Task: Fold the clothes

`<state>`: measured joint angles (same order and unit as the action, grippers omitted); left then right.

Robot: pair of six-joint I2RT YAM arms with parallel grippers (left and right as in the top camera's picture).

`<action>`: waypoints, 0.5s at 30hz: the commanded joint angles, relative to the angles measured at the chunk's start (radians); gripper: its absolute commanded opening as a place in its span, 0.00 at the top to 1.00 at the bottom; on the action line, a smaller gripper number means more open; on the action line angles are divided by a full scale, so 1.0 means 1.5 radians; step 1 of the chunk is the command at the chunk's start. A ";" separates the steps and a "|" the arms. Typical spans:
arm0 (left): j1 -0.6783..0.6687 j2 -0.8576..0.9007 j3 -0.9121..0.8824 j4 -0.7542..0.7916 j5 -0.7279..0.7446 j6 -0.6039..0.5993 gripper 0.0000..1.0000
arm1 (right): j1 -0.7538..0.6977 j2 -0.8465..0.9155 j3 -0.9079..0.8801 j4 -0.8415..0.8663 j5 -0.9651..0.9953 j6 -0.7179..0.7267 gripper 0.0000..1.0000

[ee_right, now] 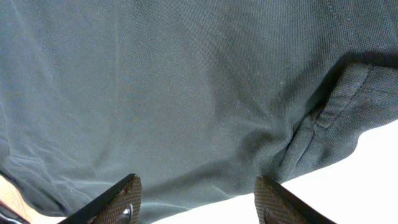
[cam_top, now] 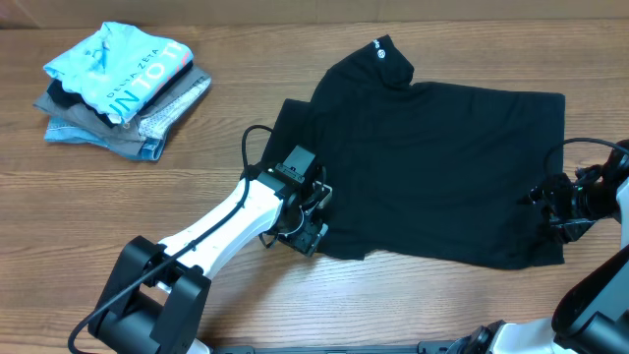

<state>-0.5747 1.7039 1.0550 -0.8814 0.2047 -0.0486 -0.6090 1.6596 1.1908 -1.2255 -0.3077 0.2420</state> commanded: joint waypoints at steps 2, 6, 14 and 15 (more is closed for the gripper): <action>-0.002 0.006 -0.014 0.018 -0.008 0.008 0.33 | -0.003 -0.004 0.001 0.002 -0.006 -0.005 0.38; -0.003 0.006 -0.039 0.032 0.003 0.007 0.62 | -0.003 -0.004 0.001 0.001 -0.006 -0.005 0.38; -0.001 0.006 -0.035 -0.061 0.077 -0.018 0.96 | -0.003 -0.004 0.000 0.002 -0.006 -0.005 0.39; -0.001 0.006 -0.032 -0.080 0.089 -0.018 0.96 | -0.003 -0.004 0.001 0.002 -0.006 -0.005 0.39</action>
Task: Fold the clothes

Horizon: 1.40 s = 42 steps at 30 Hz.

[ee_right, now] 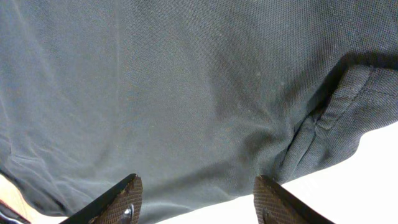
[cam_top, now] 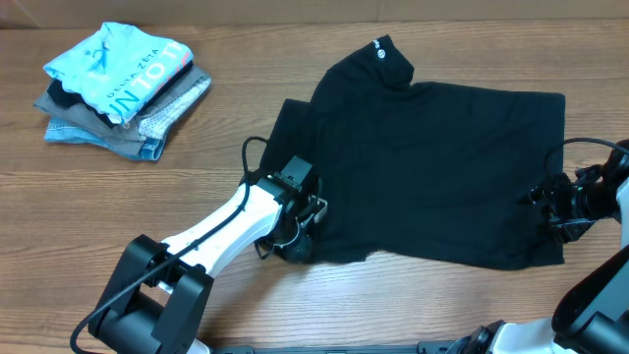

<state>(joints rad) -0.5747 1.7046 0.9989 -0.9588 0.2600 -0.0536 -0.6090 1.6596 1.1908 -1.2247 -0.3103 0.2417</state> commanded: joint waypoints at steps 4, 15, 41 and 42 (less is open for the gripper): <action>-0.001 0.005 0.007 -0.108 0.086 -0.014 0.96 | -0.003 -0.004 0.001 0.001 -0.004 -0.004 0.39; 0.002 0.005 0.012 -0.196 0.070 -0.024 0.65 | -0.003 -0.004 0.001 0.007 -0.004 -0.004 0.36; 0.153 0.156 0.132 0.174 -0.129 0.006 0.96 | 0.004 -0.004 0.000 0.006 -0.034 -0.005 0.35; 0.153 0.177 0.132 0.173 -0.133 0.006 0.96 | 0.008 -0.004 0.000 0.007 -0.034 -0.005 0.35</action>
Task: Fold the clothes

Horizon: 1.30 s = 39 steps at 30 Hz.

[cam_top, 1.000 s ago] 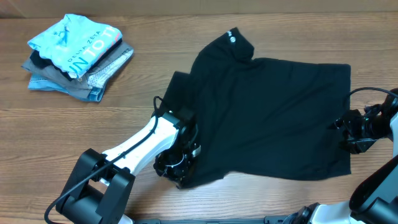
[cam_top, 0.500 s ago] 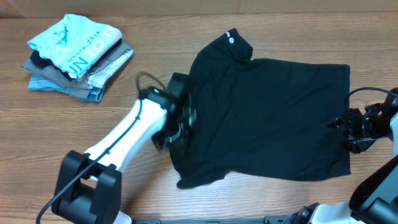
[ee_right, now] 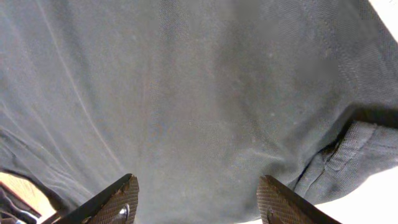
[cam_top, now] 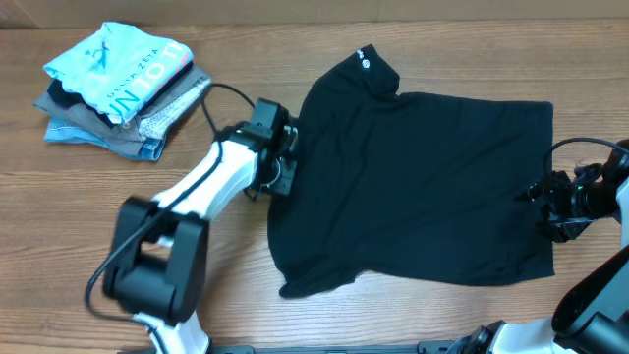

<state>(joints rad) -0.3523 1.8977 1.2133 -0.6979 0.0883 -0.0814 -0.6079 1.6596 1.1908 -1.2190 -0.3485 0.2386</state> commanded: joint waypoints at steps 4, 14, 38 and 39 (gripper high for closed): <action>0.009 0.084 -0.011 -0.017 -0.127 -0.030 0.96 | 0.026 -0.004 0.000 0.010 -0.008 -0.003 0.35; 0.129 0.084 -0.010 -0.068 -0.189 -0.127 0.96 | 0.080 -0.004 -0.016 0.039 0.066 0.034 0.31; 0.165 0.035 0.058 -0.076 -0.006 -0.016 0.61 | 0.014 -0.003 -0.235 0.188 0.174 0.212 0.96; 0.165 0.031 0.061 -0.075 -0.006 -0.012 0.57 | 0.003 -0.003 -0.234 0.186 0.174 0.218 0.96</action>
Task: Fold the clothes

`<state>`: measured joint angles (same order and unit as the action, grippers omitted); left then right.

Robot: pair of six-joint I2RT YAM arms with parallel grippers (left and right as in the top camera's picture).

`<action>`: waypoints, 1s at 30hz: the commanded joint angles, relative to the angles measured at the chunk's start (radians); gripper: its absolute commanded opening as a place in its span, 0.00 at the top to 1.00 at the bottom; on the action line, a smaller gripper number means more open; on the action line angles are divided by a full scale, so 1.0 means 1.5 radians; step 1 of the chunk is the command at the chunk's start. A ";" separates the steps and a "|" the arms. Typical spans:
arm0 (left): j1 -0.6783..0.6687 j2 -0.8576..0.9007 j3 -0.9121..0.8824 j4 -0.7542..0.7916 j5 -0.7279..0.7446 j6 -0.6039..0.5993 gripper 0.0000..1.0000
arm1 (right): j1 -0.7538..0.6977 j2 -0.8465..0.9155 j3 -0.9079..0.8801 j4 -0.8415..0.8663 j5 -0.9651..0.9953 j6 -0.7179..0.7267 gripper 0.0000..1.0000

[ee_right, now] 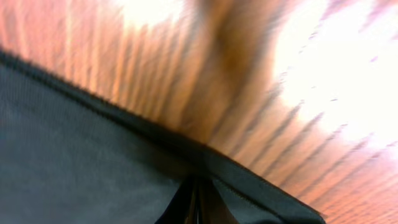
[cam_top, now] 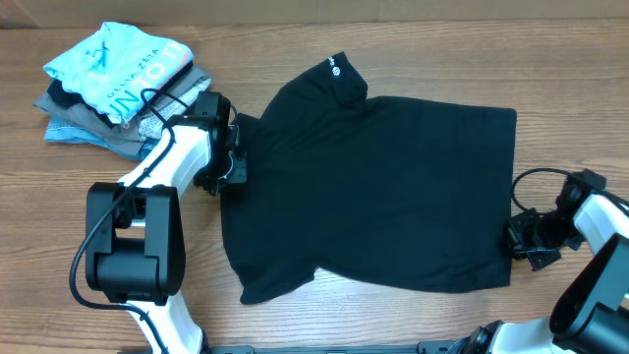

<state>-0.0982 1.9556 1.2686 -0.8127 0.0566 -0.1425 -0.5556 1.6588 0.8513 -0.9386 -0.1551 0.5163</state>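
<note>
A black polo shirt (cam_top: 378, 187) lies spread flat across the middle of the table, collar (cam_top: 339, 74) at the top. My left gripper (cam_top: 226, 165) sits at the shirt's left edge by the sleeve, apparently shut on the cloth. At the shirt's lower right corner my right gripper (cam_top: 521, 241) is shut on the hem. In the blurred right wrist view the right gripper (ee_right: 196, 196) pinches the dark hem (ee_right: 124, 124), with wooden table beyond it.
A stack of folded clothes (cam_top: 118, 88), light blue shirt on top, lies at the back left, close to my left arm (cam_top: 172, 162). Wooden table (cam_top: 393, 315) surrounds the shirt. The right arm's cable (cam_top: 536, 177) loops beside the shirt's right edge.
The shirt has shifted further left along with my left gripper. My right gripper, open over the shirt's right side before, has moved down-left and is now shut on the hem at the lower right corner.
At first my left gripper was at the shirt's lower left corner and the right one hung open over the right edge. Then the left gripper was up by the sleeve, the shirt lying wider and further left. Now the shirt lies further left again, held at both sides.
</note>
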 commanded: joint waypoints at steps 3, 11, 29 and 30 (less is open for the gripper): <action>-0.005 -0.014 0.031 0.005 0.015 0.029 0.46 | -0.055 -0.003 -0.004 -0.012 0.046 0.038 0.96; -0.005 -0.014 0.034 0.051 0.117 0.091 0.32 | -0.086 -0.004 0.039 -0.003 -0.097 -0.113 0.67; -0.014 0.019 0.138 0.229 0.165 0.126 0.57 | -0.063 -0.040 0.107 0.023 -0.321 -0.227 0.55; -0.014 0.029 0.138 0.241 0.164 0.130 0.58 | -0.059 -0.040 0.107 0.033 -0.370 -0.257 0.53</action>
<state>-0.1078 1.9572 1.4605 -0.4870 0.3145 0.0120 -0.6598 1.6184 0.9901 -0.9115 -0.5797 0.2077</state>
